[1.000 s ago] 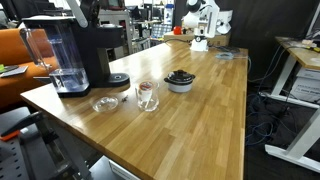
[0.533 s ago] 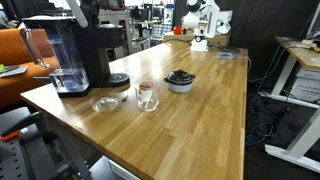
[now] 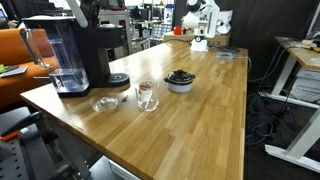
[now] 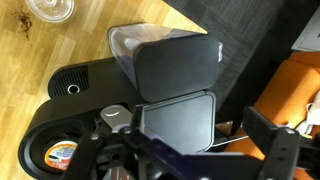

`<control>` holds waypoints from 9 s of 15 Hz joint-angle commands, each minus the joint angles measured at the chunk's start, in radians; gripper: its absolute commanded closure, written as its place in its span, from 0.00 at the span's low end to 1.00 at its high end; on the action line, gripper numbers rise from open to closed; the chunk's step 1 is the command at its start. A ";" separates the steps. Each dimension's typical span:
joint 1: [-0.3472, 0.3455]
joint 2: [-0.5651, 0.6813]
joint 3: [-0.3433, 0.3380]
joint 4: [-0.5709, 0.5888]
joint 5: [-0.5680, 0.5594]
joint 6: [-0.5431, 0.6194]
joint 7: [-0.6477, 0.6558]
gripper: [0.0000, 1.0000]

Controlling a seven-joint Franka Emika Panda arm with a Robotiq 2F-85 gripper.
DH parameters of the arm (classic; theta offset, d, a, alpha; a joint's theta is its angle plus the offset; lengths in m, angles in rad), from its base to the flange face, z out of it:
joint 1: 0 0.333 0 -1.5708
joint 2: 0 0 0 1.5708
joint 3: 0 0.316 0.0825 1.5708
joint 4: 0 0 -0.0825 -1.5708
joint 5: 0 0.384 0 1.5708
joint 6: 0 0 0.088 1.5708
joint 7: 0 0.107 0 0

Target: Close the coffee maker

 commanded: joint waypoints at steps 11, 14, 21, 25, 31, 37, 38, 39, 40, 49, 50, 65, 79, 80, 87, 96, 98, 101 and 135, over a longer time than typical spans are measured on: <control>-0.003 -0.021 0.000 -0.002 0.018 0.004 -0.011 0.70; 0.000 -0.028 0.000 -0.002 0.019 0.005 -0.012 0.89; 0.012 -0.012 0.004 0.004 0.034 0.002 -0.024 1.00; 0.027 0.015 0.011 0.020 0.047 -0.007 -0.037 1.00; 0.039 0.061 0.032 0.072 0.035 -0.021 -0.049 1.00; 0.034 0.184 0.066 0.183 0.020 -0.020 -0.058 1.00; 0.032 0.213 0.073 0.209 0.014 -0.021 -0.055 1.00; 0.029 0.239 0.079 0.236 0.007 -0.024 -0.051 1.00; 0.027 0.264 0.087 0.265 -0.006 -0.028 -0.045 1.00; 0.024 0.321 0.132 0.410 -0.124 -0.032 -0.007 1.00; 0.023 0.320 0.133 0.413 -0.129 -0.032 -0.008 1.00; 0.012 0.297 0.134 0.383 -0.186 -0.020 0.029 1.00; 0.000 0.304 0.128 0.389 -0.224 -0.022 0.068 1.00; -0.004 0.303 0.125 0.388 -0.222 -0.020 0.070 1.00; -0.067 0.295 0.078 0.403 -0.214 -0.020 0.065 1.00; -0.131 0.349 0.026 0.390 -0.174 0.001 -0.032 1.00; -0.155 0.372 0.009 0.378 -0.144 0.023 -0.088 1.00; -0.195 0.412 -0.015 0.378 -0.090 0.032 -0.155 1.00; -0.358 0.531 -0.048 0.336 0.371 -0.113 -0.653 1.00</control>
